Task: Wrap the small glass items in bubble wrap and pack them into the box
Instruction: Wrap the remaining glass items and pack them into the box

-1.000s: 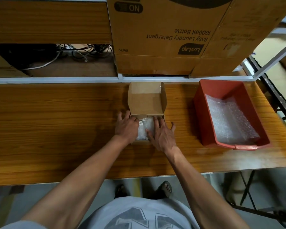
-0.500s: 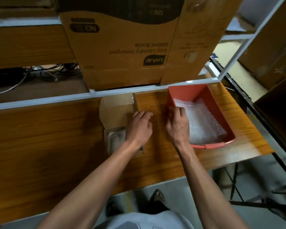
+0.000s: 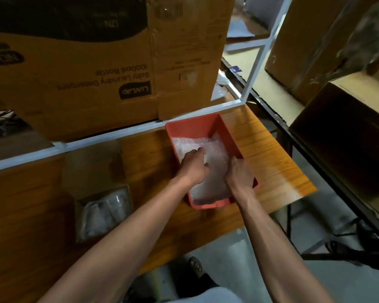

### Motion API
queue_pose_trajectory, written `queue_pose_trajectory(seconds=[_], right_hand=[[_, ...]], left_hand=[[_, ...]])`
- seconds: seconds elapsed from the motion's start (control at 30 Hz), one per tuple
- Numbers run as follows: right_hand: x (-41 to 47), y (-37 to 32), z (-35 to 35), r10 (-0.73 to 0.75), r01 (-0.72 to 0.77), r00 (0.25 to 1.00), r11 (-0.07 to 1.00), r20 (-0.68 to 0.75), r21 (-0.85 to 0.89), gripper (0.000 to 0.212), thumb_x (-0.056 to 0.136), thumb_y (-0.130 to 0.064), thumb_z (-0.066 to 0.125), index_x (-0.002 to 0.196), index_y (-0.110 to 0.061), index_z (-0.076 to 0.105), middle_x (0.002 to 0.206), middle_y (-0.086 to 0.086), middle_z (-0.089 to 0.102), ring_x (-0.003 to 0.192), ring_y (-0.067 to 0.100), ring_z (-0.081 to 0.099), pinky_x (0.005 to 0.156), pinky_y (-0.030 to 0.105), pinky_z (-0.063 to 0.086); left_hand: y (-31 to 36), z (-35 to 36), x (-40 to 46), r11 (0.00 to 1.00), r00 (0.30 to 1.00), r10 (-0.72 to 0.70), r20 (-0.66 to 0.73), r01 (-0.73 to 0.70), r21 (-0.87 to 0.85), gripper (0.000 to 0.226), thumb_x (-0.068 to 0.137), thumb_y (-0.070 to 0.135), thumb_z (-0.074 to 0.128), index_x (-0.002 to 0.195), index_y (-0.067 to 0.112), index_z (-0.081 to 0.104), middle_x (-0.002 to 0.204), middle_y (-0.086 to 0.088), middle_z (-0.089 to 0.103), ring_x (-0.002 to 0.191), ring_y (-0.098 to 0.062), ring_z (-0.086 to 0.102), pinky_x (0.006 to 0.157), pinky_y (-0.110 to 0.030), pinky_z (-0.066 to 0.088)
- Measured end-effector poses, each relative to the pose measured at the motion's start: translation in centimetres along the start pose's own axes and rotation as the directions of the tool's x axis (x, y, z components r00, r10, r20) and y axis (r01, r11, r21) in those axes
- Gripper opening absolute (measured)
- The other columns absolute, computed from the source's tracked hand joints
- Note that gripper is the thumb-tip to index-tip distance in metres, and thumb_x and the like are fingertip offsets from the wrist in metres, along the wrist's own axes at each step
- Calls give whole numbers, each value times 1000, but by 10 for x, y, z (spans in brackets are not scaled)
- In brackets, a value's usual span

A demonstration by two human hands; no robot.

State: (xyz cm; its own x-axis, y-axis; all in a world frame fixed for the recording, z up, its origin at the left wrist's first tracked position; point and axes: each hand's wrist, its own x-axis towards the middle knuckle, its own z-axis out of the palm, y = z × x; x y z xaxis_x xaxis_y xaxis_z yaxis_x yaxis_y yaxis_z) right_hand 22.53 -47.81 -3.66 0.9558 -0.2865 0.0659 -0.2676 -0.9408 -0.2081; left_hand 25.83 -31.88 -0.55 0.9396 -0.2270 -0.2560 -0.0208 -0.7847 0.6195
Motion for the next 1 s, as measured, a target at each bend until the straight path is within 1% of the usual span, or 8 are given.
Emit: queue_pose_trajectory(seconds=[0.13,0.23,0.37,0.5,0.6,0.73,0.83,1.0], right_hand=[[17,10,3,-19,23,1000,958,-19,287,19,89,-13,59,75,-6,70,75,15,72,70,35,71,56,35,49],[27,12,-7,-59,47,998,886,13,462,22,89,-19,61,69,-11,61,72,15,70,74,38,67,61,35,42],[22,4,-17,-189,148,982,828,22,542,15,92,-28,64,94,-19,76,84,2,77,84,22,71,70,32,45],[18,2,-25,-353,167,922,731,157,661,29,93,-34,65,120,-32,75,96,-12,78,72,5,69,72,26,50],[17,3,-26,-272,49,953,579,136,814,17,95,-39,68,109,-35,76,96,-14,76,84,3,71,79,24,52],[21,1,-28,-50,-118,986,471,160,874,17,105,-33,63,119,-25,69,115,-9,72,100,1,64,81,20,47],[26,-5,-26,-42,-245,958,398,284,884,30,105,-44,60,129,-25,62,123,-5,68,117,18,65,98,33,51],[22,-21,-27,-279,-553,757,207,591,807,76,87,-82,59,147,-36,52,131,4,67,120,24,66,106,44,50]], left_hand=[[10,11,20,969,983,-185,0,183,-168,50,100,37,62,146,19,55,142,-6,64,126,-27,63,99,-28,50],[10,16,32,845,951,-307,30,287,-451,69,86,66,61,138,22,61,127,-4,72,108,-23,70,95,-32,54],[14,18,39,648,943,-325,71,277,-710,84,67,82,71,126,22,66,107,-4,79,91,-18,76,85,-39,64],[21,9,38,633,932,-361,23,263,-728,67,78,54,76,128,14,58,113,-4,74,87,-21,76,83,-38,64],[17,-1,37,658,920,-390,-32,254,-709,26,90,23,67,112,9,67,101,-10,76,89,-24,73,78,-36,56],[9,-27,22,558,962,-252,100,229,-797,8,101,16,64,104,13,70,101,-2,73,99,-22,69,89,-39,56],[5,-45,0,400,978,-85,191,209,-892,23,109,14,47,108,11,69,97,-6,76,85,-16,75,75,-29,58],[-12,-63,-21,257,981,19,195,184,-949,40,110,26,41,135,2,61,120,-17,69,113,-32,67,107,-45,50]])
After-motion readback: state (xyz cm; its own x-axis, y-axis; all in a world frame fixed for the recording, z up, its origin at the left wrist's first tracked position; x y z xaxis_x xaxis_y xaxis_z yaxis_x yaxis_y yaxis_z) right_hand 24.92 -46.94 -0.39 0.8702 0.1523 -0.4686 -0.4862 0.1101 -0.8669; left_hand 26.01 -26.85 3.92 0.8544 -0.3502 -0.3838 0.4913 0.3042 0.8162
